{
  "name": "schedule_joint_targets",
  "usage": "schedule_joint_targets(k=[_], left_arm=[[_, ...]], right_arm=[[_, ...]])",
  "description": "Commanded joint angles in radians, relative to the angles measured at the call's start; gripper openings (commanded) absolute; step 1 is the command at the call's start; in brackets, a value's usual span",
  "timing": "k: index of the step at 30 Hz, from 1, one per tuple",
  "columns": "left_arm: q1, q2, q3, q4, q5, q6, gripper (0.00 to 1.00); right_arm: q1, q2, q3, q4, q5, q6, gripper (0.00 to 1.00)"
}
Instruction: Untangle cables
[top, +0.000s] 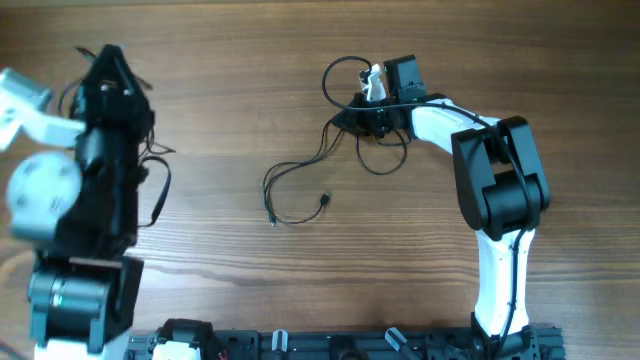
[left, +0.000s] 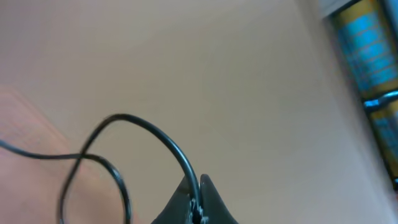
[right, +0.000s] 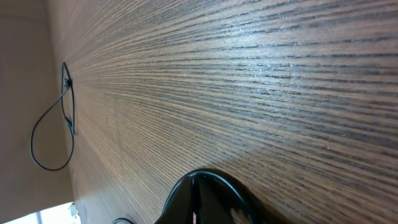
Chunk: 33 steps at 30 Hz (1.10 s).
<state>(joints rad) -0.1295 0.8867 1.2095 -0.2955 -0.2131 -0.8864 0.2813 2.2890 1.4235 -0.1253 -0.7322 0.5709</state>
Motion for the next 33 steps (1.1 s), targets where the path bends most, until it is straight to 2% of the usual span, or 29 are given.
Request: schedule_joint_targets(k=[1,5,8,10,12,16,18,21,23,27,31,33], left_arm=[[0.005,0.094,-0.001,-0.043,-0.016,0.02,0.04],[0.005,0.248,-0.001,0.017,-0.051,0.02,0.07],[0.01,0.371,-0.001,0.104,-0.229,0.023,0.11],[0.025,0.458,-0.001,0.169,-0.277,0.112,0.11],[0.044,0.563,-0.001,0.243,-0.275,0.252,0.11],[0.065,0.774,-0.001,0.374,-0.274,0.482,0.16],[0.074,0.866,-0.001,0.395,-0.247,0.531,0.17],[0.09,0.996,-0.001,0.393,-0.18,0.595,0.09],[0.098,1.051,-0.001,0.394,-0.18,0.595,0.08],[0.113,1.072,-0.001,0.418,-0.18,0.595,0.09],[0.104,0.999,0.0,0.408,-0.18,0.595,0.1],[0.084,0.931,0.0,0.228,-0.176,0.587,0.08]], right_arm=[[0.003,0.069,-0.024,-0.018,0.084,-0.016,0.04],[0.003,0.069,-0.024,-0.018,0.084,-0.017,0.04],[0.003,0.069,-0.024,-0.018,0.084,-0.017,0.04],[0.003,0.069,-0.024,-0.018,0.084,-0.018,0.04],[0.003,0.069,-0.024,-0.018,0.084,-0.018,0.04],[0.003,0.069,-0.024,-0.017,0.084,-0.017,0.05],[0.003,0.069,-0.024,-0.017,0.084,-0.017,0.04],[0.003,0.069,-0.024,-0.017,0.084,-0.017,0.04],[0.003,0.069,-0.024,-0.018,0.084,-0.017,0.04],[0.003,0.069,-0.024,-0.017,0.106,-0.015,0.04],[0.003,0.069,-0.024,-0.013,0.107,-0.01,0.04],[0.003,0.069,-0.024,-0.009,0.107,-0.01,0.04]])
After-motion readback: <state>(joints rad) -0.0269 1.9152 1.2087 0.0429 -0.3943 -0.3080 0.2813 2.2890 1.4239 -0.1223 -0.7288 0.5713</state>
